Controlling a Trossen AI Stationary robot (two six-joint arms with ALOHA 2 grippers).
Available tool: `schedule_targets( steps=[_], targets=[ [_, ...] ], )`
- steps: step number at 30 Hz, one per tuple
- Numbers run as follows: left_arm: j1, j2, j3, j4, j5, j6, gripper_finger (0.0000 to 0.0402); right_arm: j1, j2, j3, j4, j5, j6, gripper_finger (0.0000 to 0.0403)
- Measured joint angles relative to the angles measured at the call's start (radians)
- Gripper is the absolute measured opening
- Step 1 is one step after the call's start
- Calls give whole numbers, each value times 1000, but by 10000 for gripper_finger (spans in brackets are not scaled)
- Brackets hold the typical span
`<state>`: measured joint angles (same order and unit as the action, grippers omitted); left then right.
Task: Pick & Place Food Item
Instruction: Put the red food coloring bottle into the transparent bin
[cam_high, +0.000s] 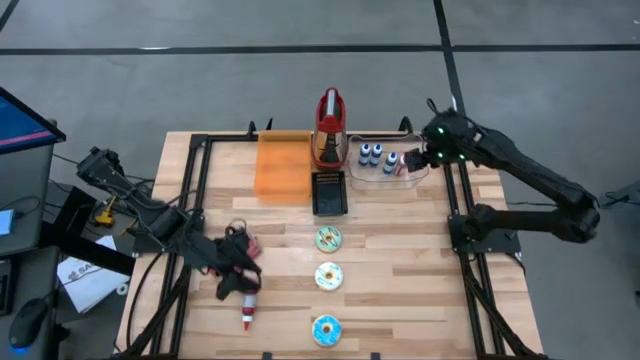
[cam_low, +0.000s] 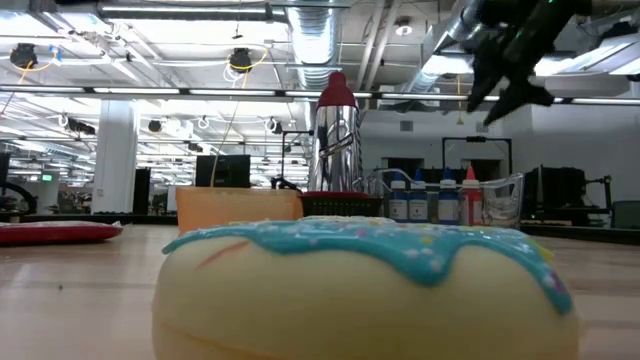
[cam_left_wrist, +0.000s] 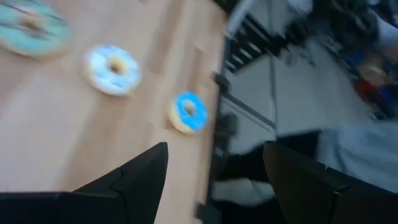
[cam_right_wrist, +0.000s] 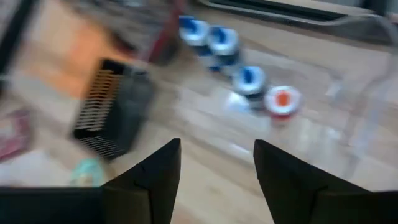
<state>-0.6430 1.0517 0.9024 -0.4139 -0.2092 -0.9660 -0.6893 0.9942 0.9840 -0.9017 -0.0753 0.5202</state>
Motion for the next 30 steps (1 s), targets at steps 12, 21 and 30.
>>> schedule_targets(
  steps=[12,21,30],
  targets=[
    [-4,196,1,-280,363,270,228,235,-203,0,89,82,169,193],
    [-42,299,0,-432,286,865,227,280,-231,0,96,132,214,193],
    [-132,409,-21,-255,141,967,242,304,-231,0,99,135,248,193]
  ],
)
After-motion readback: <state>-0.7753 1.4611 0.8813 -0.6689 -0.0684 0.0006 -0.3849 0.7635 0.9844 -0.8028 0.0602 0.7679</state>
